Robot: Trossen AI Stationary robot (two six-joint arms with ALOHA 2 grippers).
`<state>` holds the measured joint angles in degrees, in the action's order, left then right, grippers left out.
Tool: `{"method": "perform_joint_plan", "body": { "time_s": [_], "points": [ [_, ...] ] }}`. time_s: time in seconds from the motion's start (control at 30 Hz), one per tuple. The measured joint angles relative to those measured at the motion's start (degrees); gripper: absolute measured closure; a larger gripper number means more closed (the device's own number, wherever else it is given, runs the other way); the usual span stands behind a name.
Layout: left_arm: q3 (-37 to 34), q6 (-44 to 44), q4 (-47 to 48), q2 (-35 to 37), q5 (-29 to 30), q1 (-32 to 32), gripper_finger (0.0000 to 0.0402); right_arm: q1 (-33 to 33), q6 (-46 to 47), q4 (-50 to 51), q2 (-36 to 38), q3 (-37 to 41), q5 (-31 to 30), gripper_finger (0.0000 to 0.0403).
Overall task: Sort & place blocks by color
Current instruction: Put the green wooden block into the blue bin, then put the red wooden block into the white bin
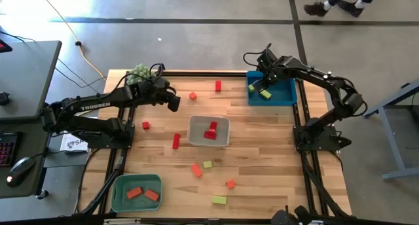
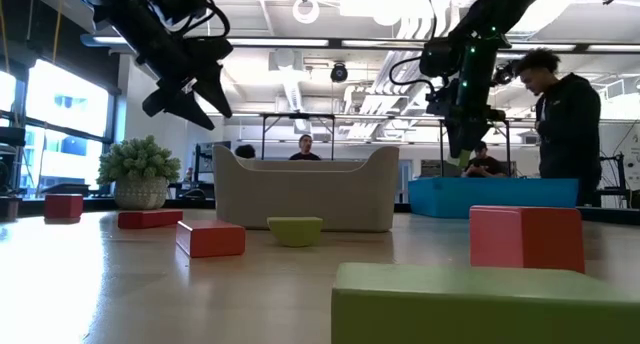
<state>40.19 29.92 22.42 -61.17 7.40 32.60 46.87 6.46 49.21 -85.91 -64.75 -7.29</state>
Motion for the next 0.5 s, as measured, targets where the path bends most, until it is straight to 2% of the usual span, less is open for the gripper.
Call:
{"method": "perform_joint_plan", "body": {
  "time_s": [0.23, 0.5],
  "points": [
    [0.0, 5.56, 1.41, 0.0, -0.35, 0.02, 0.015, -0.02, 0.12, -0.5, 0.0, 0.0, -0.17, 0.0205],
    [0.0, 12.21, 12.76, 0.0, -1.63, 0.0, 0.0153, -0.02, 1.16, -0.47, 0.0, 0.0, 0.09, 0.0197]
  ]
}}
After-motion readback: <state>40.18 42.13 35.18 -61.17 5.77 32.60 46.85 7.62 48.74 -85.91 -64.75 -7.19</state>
